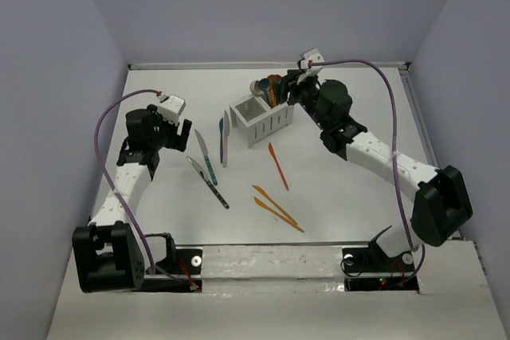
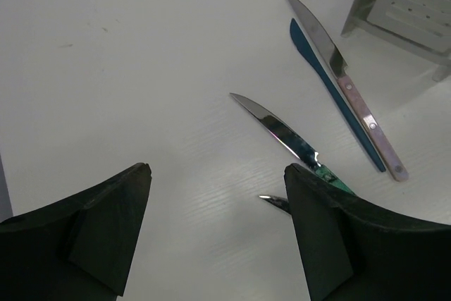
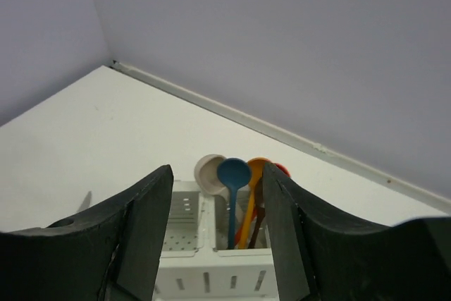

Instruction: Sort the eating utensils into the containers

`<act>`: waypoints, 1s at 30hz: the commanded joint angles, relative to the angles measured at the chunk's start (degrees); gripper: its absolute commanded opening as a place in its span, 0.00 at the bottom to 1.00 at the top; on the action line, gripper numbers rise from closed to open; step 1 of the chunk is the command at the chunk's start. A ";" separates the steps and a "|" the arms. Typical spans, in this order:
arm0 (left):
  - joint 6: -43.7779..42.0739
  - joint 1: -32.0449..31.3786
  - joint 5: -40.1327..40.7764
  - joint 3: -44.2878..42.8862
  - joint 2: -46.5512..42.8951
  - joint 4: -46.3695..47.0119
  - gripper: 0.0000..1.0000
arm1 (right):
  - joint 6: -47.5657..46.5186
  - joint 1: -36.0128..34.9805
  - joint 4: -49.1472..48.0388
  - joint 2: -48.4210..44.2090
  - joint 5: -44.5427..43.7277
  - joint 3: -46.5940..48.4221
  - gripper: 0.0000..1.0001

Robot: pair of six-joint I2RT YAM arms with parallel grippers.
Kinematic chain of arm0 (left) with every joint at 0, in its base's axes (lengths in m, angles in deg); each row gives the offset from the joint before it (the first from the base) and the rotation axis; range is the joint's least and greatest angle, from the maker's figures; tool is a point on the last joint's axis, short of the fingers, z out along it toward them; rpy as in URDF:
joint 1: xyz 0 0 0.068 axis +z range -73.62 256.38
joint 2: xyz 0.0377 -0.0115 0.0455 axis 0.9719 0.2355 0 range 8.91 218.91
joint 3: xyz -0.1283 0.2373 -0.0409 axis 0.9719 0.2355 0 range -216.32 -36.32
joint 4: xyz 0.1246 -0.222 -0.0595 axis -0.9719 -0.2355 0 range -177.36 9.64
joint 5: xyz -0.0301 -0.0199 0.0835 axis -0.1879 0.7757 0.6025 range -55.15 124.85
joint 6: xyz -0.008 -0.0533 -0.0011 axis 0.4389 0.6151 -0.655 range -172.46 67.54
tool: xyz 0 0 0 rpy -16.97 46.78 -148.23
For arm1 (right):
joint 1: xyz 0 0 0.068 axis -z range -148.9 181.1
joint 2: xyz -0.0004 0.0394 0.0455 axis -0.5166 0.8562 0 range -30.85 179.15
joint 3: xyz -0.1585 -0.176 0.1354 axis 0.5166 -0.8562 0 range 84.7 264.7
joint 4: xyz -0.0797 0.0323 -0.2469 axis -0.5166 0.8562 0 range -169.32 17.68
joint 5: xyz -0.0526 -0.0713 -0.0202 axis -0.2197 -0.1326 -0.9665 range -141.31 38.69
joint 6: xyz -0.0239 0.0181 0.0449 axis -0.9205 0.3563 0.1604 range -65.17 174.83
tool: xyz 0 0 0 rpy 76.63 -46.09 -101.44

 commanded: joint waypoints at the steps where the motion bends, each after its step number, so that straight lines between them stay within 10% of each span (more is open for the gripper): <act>1: 0.08 -1.63 -4.04 -9.54 5.04 -15.05 0.87 | 8.88 -3.92 21.72 -3.67 -6.61 1.88 0.59; 18: 35.91 -11.57 4.56 -14.05 19.46 -24.16 0.79 | 25.87 -6.65 29.98 -10.80 -20.60 -7.54 0.59; 30: 38.75 -14.65 15.72 -11.13 23.94 -17.66 0.79 | 25.34 -6.65 31.40 -12.03 -25.26 -10.44 0.59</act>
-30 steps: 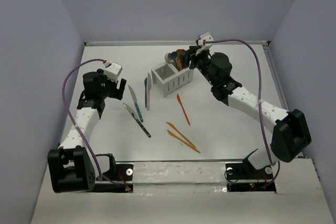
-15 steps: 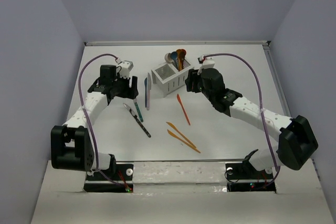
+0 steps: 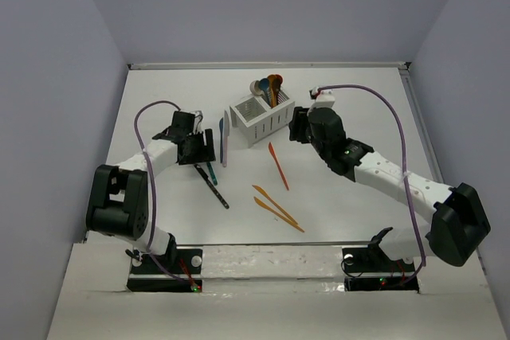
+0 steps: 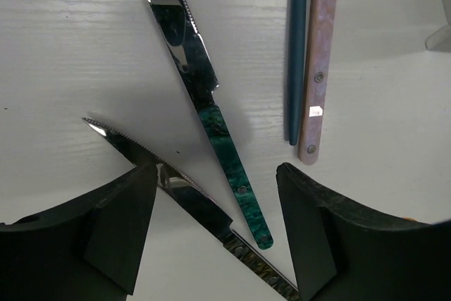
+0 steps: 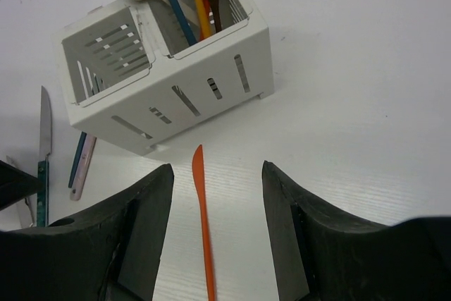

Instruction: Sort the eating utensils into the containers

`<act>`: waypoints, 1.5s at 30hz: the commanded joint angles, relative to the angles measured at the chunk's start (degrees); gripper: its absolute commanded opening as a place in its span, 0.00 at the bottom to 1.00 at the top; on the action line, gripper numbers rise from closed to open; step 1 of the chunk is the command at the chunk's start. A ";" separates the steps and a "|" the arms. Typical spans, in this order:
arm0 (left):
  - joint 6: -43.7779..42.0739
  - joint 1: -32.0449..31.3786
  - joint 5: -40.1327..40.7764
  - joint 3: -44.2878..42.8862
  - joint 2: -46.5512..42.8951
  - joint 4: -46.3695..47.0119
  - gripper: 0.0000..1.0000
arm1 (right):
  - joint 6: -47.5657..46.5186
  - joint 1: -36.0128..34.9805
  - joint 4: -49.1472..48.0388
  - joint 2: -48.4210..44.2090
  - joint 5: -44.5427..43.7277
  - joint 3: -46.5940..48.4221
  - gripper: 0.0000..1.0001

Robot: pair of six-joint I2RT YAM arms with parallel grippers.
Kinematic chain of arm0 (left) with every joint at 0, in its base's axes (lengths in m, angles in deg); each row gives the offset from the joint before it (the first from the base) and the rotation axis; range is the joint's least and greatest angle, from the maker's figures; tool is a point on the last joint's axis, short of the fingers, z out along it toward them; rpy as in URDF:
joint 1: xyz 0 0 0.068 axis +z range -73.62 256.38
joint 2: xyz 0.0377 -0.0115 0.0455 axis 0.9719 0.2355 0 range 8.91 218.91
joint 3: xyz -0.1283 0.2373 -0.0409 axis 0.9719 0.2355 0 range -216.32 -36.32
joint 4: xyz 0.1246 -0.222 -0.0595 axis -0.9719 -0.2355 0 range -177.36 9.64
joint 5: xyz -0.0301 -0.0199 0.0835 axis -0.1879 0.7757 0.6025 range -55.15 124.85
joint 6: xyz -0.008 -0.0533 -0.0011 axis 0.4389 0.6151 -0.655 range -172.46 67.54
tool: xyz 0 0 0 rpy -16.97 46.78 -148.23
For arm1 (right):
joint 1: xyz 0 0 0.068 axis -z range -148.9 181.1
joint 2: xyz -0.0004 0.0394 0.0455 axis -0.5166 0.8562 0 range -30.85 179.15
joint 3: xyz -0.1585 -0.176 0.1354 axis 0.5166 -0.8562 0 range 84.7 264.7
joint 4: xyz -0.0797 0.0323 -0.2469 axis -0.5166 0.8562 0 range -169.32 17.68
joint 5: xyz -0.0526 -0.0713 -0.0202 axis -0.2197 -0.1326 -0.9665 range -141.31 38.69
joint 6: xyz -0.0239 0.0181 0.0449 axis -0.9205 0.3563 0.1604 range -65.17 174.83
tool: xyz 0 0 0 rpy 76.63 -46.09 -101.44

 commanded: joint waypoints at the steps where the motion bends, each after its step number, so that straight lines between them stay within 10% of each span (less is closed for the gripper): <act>1: 1.42 -0.09 4.71 -1.76 1.69 2.80 0.79 | 0.16 -0.42 -0.03 -0.71 -3.19 -0.97 0.59; 34: 0.01 -5.81 11.39 -4.39 6.71 0.52 0.70 | -1.68 -0.42 4.36 -4.31 -8.46 -4.49 0.60; 45: 2.56 -6.95 10.68 -5.71 9.96 0.87 0.49 | -1.77 -0.42 4.45 -6.50 -10.66 -6.33 0.60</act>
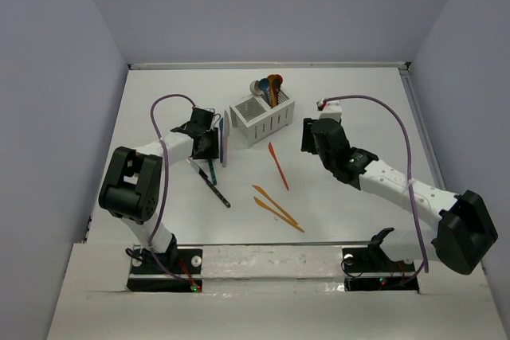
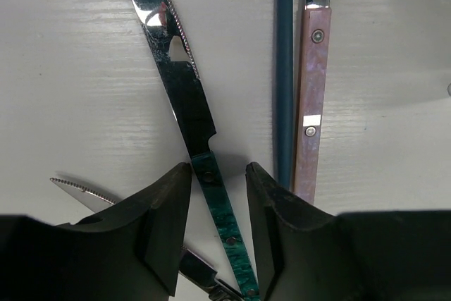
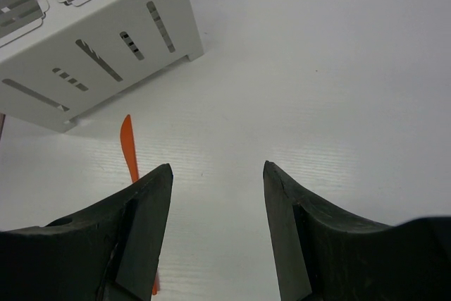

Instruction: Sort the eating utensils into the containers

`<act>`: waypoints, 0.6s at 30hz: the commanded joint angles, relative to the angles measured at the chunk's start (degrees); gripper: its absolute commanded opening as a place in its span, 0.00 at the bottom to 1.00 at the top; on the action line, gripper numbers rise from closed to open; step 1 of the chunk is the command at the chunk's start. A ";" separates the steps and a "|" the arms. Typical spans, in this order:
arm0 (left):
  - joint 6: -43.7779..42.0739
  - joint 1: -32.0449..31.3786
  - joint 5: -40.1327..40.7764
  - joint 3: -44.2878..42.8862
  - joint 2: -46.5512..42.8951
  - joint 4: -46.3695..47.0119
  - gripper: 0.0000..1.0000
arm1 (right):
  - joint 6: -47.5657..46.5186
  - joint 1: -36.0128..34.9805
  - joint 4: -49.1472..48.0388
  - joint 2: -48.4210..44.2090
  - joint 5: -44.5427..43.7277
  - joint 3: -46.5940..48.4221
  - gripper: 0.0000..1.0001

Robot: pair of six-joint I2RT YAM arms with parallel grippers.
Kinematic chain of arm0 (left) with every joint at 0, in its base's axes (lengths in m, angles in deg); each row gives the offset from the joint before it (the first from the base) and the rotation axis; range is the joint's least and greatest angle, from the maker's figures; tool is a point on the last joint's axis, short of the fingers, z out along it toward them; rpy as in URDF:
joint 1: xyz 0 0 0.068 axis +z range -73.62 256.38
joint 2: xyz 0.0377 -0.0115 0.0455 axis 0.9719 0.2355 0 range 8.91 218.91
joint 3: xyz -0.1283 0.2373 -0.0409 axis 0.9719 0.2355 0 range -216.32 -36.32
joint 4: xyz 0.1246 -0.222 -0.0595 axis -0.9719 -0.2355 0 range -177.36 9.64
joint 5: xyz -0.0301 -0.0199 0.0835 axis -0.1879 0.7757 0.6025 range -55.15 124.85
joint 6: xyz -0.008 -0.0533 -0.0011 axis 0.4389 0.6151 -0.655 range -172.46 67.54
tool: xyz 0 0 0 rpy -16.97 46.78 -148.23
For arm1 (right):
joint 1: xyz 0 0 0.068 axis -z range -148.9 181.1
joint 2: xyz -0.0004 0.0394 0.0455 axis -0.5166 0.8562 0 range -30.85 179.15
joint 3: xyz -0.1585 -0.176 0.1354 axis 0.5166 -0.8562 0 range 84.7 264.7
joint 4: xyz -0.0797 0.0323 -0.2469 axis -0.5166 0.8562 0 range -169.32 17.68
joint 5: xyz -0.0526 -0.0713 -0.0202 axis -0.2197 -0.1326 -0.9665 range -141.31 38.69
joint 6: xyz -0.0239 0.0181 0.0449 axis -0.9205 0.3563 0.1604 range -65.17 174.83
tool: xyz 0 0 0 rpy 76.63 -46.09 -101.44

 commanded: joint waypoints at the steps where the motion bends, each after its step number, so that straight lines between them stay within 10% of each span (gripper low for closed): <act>1: 1.88 -0.15 0.04 -0.64 1.13 -1.71 0.46 | -0.70 -0.42 -0.62 -3.31 -2.95 -0.89 0.60; 18: -1.71 1.86 -1.53 -4.94 4.03 2.94 0.05 | -1.40 -0.42 -0.80 -12.45 -5.93 -4.59 0.61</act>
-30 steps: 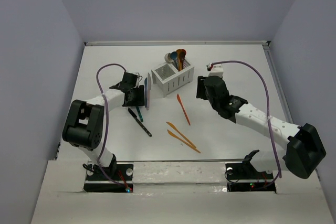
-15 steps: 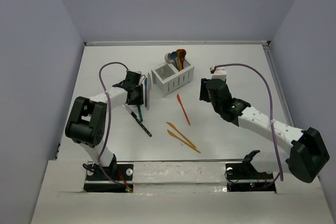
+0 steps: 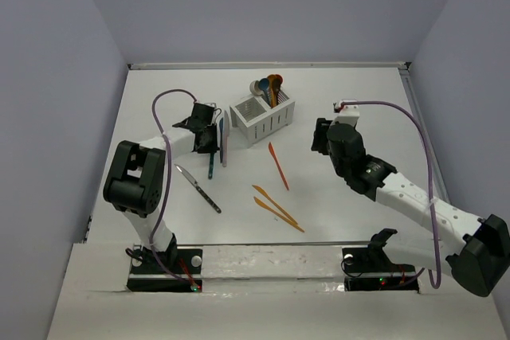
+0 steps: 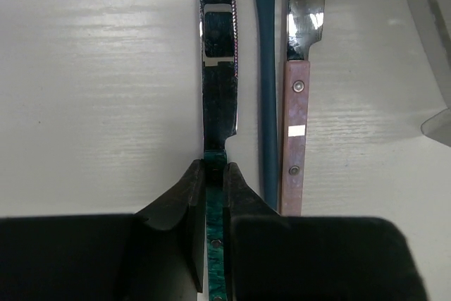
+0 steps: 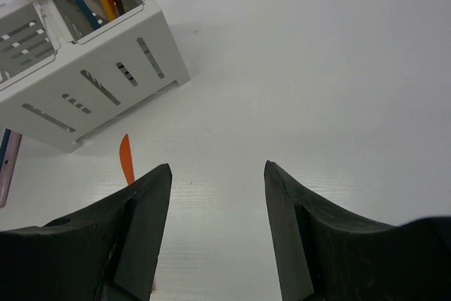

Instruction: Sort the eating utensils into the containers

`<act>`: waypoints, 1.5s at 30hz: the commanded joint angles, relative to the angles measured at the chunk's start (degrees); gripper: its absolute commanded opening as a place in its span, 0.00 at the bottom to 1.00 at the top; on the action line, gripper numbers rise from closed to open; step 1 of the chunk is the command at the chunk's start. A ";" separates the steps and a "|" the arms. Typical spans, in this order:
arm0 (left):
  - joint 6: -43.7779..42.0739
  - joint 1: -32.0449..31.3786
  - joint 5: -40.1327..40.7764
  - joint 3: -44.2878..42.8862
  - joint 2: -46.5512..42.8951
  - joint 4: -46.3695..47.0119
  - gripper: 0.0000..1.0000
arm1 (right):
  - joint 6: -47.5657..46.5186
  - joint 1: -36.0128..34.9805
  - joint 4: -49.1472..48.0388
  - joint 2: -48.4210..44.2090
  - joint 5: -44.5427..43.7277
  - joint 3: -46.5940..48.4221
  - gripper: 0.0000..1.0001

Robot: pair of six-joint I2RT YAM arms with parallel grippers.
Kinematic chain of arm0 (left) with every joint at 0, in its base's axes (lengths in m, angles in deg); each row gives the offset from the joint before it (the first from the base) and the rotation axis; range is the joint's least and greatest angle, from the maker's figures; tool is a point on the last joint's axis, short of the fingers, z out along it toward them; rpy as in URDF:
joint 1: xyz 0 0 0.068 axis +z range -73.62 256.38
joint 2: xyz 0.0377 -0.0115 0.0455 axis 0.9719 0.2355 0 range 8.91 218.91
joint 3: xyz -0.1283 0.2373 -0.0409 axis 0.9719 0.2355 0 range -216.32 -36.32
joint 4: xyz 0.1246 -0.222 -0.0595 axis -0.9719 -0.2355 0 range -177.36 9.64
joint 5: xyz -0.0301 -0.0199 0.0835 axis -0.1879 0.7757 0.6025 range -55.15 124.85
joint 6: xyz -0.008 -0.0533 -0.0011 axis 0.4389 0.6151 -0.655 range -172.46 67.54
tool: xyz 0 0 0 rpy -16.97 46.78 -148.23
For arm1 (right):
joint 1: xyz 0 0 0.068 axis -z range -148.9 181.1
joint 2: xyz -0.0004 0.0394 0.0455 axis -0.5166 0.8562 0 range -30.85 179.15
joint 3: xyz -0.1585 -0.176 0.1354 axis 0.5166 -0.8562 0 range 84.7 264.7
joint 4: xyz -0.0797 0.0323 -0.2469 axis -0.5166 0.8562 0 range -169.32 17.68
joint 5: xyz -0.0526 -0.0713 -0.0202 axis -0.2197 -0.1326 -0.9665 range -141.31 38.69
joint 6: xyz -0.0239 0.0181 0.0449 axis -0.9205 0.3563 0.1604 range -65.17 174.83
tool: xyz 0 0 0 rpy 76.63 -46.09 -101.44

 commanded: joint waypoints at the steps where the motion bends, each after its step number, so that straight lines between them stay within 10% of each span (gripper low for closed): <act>1: -2.20 1.69 -1.25 -1.98 0.95 2.14 0.04 | -0.84 -0.42 -1.45 -4.37 -2.44 -1.59 0.61; 26: -0.08 6.97 -4.95 5.76 -20.14 54.66 0.01 | -0.83 -0.42 -3.21 -5.17 0.46 -1.95 0.61; 45: -10.64 -3.40 -10.13 4.62 -8.73 89.93 0.01 | -0.57 -0.42 -7.87 3.62 0.64 0.78 0.61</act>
